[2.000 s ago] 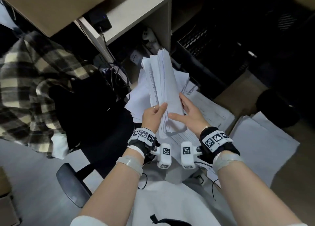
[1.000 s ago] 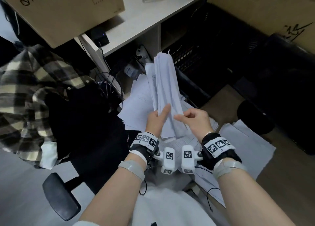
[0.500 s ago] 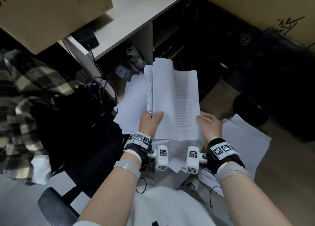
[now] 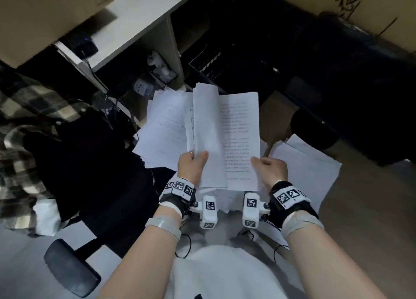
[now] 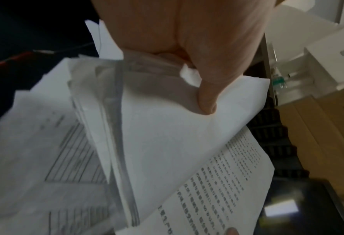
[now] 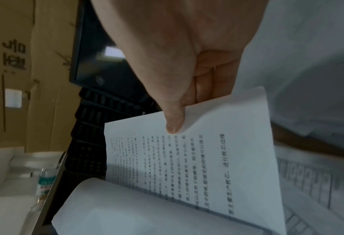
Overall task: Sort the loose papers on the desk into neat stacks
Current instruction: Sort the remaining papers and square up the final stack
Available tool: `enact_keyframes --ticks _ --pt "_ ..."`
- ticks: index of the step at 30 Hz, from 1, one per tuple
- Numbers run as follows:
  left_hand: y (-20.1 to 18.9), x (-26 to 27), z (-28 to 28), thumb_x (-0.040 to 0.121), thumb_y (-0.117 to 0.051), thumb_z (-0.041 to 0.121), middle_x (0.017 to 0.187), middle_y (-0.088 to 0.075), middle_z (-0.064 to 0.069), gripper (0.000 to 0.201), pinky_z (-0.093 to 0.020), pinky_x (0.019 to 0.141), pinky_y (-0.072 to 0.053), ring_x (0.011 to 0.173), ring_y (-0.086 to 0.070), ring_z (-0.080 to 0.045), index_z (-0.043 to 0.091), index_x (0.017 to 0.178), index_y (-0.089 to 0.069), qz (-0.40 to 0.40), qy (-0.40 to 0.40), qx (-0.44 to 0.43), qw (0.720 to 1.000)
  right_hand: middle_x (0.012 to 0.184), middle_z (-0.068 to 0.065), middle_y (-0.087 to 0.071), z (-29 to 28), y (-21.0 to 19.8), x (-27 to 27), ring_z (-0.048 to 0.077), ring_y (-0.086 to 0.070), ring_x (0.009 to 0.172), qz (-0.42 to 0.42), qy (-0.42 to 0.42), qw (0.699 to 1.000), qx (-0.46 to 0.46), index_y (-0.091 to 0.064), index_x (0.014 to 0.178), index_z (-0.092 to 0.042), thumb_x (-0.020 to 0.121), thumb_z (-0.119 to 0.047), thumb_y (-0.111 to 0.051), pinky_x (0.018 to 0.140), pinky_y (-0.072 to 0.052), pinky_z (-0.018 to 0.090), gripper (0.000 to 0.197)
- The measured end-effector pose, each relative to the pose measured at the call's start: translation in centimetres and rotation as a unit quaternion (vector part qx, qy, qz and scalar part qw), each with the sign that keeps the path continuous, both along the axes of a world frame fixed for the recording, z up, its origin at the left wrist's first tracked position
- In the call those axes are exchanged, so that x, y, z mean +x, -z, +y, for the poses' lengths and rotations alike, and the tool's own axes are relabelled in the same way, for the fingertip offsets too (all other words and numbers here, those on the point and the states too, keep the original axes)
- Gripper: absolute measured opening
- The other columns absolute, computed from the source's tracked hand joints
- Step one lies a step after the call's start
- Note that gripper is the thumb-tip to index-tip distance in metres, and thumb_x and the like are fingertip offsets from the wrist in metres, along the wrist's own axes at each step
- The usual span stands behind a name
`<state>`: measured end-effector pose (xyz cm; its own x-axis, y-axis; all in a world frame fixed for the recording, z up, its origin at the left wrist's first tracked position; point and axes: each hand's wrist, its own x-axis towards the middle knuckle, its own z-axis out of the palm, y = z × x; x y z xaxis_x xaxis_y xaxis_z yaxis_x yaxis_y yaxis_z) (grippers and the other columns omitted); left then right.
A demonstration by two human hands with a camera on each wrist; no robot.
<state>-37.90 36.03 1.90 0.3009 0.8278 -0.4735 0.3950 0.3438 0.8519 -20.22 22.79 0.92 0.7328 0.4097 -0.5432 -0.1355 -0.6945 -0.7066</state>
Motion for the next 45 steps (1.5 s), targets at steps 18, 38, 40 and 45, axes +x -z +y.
enact_keyframes --ticks 18,38,40,45 --pt "3.7 11.2 -12.5 0.070 -0.064 0.046 0.071 -0.062 -0.015 0.061 -0.049 0.065 -0.055 0.065 -0.057 -0.020 -0.013 0.081 -0.062 0.092 0.137 0.012 0.986 0.106 0.010 -0.073 -18.5 6.7 7.7 0.028 -0.070 0.094 0.100 0.199 0.975 -0.006 -0.071 0.108 -0.011 0.084 -0.022 -0.072 0.092 -0.056 0.045 0.027" --pt "-1.7 -7.3 5.8 0.096 -0.056 0.024 0.079 -0.062 -0.022 0.041 -0.032 0.065 -0.033 0.081 -0.057 -0.042 0.006 0.061 -0.042 0.240 -0.095 0.102 0.961 0.076 0.007 -0.073 5.4 4.5 -5.1 0.035 -0.068 0.076 0.059 -0.023 0.997 -0.038 -0.066 0.060 -0.023 0.082 -0.024 -0.066 0.079 -0.059 0.048 0.022" --pt "-1.9 -9.1 8.6 0.094 -0.059 0.024 0.083 -0.064 -0.025 0.039 -0.033 0.064 -0.038 0.080 -0.059 -0.041 -0.006 0.070 -0.052 0.212 -0.103 0.111 0.966 0.076 0.005 -0.073 8.5 4.6 -6.8 0.033 -0.068 0.077 0.068 -0.023 0.997 -0.034 -0.065 0.062 -0.024 0.084 -0.023 -0.066 0.080 -0.058 0.047 0.022" --pt "-0.6 -13.2 13.9 0.090 -0.069 0.025 0.057 -0.053 0.008 0.041 -0.012 0.045 -0.034 0.053 -0.049 -0.008 0.018 0.055 -0.049 0.175 -0.090 0.076 0.978 0.088 0.003 -0.074 16.9 6.7 -11.1 0.030 -0.070 0.084 0.123 -0.002 0.992 0.012 -0.072 0.081 -0.022 0.078 -0.020 -0.061 0.084 -0.058 0.048 0.012"
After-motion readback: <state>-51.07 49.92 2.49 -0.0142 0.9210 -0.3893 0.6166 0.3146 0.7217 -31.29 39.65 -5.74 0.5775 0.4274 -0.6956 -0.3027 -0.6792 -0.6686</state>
